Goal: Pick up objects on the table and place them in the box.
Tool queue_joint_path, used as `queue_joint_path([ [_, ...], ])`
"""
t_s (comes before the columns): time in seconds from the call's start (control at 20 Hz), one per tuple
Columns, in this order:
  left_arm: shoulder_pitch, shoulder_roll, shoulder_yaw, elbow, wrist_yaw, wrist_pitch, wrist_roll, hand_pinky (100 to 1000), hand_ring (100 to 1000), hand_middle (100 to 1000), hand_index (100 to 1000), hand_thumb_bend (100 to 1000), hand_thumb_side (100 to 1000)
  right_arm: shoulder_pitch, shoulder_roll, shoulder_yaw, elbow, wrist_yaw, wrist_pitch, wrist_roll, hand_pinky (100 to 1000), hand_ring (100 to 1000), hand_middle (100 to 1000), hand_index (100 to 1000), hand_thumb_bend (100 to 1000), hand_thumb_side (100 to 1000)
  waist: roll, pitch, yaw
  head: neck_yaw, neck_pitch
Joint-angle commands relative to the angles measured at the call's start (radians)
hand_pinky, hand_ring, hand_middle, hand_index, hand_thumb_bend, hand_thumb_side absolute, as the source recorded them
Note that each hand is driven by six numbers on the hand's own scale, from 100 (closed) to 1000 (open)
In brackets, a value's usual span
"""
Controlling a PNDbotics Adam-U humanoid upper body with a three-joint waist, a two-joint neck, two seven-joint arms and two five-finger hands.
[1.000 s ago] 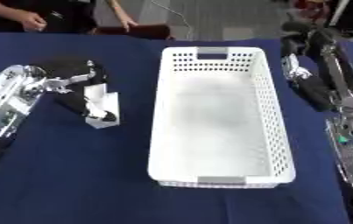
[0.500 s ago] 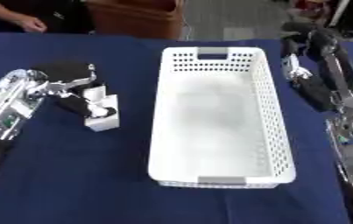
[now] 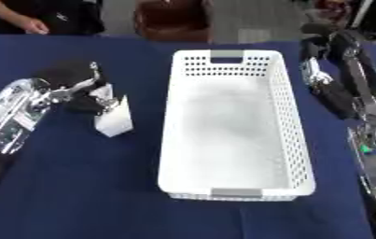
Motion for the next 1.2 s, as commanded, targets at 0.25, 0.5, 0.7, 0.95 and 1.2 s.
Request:
queue_joint_path([
  [0.25, -0.012, 0.013, 0.003, -0.005, -0.012, -0.006, -0.001, 100, 100, 100, 231, 100, 881, -0.015, -0.01, -0.001, -0.016, -0.008, 0.0, 0.0, 627, 761, 797, 858, 100, 674, 0.001, -0.016, -0.001, 0.007, -0.011],
  [0.5, -0.013, 0.015, -0.001, -0.007, -0.013, -0.015, -0.012, 100, 100, 100, 229, 100, 872, -0.015, -0.01, -0.001, -0.017, -0.008, 0.0, -0.001, 626, 761, 797, 858, 100, 675, 0.001, -0.016, -0.002, 0.008, -0.011],
  [0.7, -0.019, 0.024, -0.008, -0.008, -0.006, -0.023, -0.031, 100, 100, 100, 229, 100, 871, -0.014, -0.011, -0.001, -0.016, -0.007, 0.0, -0.001, 626, 761, 797, 858, 100, 674, 0.003, -0.018, -0.003, 0.008, -0.01],
  [0.95, -0.065, 0.067, -0.037, -0.023, 0.05, -0.044, -0.073, 100, 100, 100, 228, 100, 869, -0.008, -0.013, 0.001, -0.014, -0.006, 0.0, 0.001, 626, 761, 797, 858, 100, 675, 0.01, -0.026, -0.005, 0.008, -0.007],
  [1.2, -0.146, 0.143, -0.077, -0.069, 0.211, -0.057, -0.148, 100, 100, 100, 228, 100, 869, 0.002, -0.019, 0.004, -0.011, -0.004, 0.0, 0.004, 626, 761, 797, 858, 100, 676, 0.023, -0.039, -0.003, 0.002, 0.0],
])
